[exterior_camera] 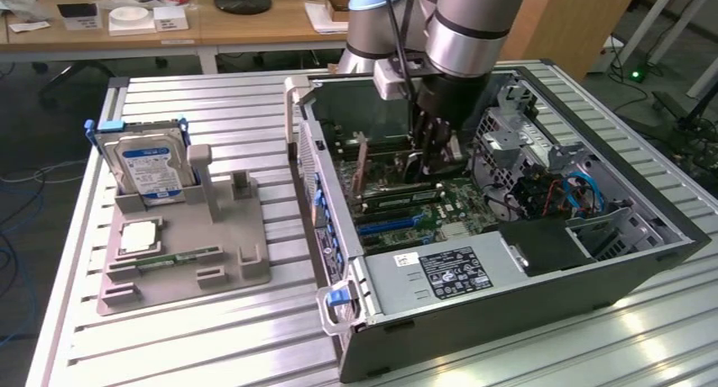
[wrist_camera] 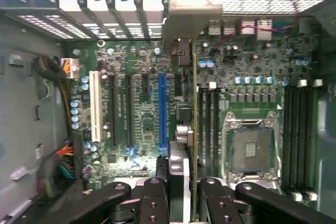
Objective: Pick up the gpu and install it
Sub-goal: 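Insert the gpu into the slot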
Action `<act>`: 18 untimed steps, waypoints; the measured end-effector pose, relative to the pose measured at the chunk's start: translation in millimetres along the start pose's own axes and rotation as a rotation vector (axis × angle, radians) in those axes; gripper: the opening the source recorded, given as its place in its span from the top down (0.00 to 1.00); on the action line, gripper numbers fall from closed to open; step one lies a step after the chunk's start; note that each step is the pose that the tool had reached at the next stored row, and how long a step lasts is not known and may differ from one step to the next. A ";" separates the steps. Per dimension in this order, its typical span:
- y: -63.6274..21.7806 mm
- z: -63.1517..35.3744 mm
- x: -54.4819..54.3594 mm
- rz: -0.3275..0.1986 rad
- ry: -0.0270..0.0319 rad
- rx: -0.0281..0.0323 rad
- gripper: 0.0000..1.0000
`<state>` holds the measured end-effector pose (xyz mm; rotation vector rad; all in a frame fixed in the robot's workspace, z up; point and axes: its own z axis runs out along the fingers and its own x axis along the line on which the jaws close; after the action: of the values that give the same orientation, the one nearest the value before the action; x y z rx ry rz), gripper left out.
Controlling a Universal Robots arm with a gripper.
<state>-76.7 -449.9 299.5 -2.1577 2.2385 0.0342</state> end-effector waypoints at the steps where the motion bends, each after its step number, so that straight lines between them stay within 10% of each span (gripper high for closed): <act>1: -0.1 0.6 2.3 0.000 -0.0001 0.0000 0.72; 18: 12.2 30.7 8.4 -0.005 -0.0001 -0.0001 0.72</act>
<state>-89.0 -456.6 268.5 -2.1631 2.2331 0.0343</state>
